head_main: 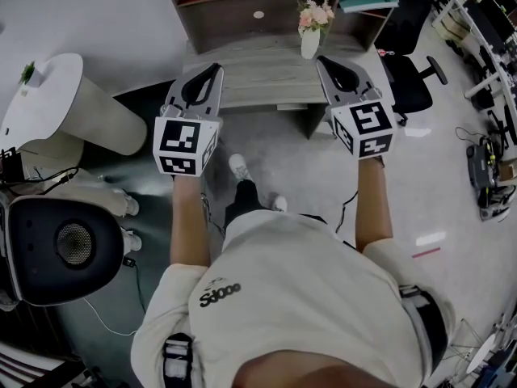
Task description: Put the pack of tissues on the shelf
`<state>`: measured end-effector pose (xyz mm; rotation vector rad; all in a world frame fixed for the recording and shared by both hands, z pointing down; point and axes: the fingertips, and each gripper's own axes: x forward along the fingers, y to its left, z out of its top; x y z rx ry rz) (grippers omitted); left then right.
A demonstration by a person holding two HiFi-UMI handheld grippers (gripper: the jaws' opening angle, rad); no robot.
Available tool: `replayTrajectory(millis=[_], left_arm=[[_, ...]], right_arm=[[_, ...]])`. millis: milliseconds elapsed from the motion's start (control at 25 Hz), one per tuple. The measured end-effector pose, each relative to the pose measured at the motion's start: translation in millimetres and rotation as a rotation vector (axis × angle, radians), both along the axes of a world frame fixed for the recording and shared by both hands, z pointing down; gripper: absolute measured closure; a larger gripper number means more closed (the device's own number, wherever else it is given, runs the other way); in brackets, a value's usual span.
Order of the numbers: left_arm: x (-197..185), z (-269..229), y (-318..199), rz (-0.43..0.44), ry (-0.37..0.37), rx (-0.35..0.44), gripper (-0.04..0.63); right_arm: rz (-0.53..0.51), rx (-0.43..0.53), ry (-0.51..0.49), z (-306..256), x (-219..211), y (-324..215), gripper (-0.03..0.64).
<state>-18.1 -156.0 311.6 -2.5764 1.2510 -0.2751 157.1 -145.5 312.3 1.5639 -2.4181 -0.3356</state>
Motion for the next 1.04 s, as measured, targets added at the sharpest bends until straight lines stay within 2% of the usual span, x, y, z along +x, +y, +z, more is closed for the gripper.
replayTrajectory(millis=[1040], left_arm=[[-0.4,5.7,-7.7,0.004,-0.001,-0.016,0.575]], right_arm=[[0.004,0.023,0.003,-9.9,-2.1,-3.3,0.611]])
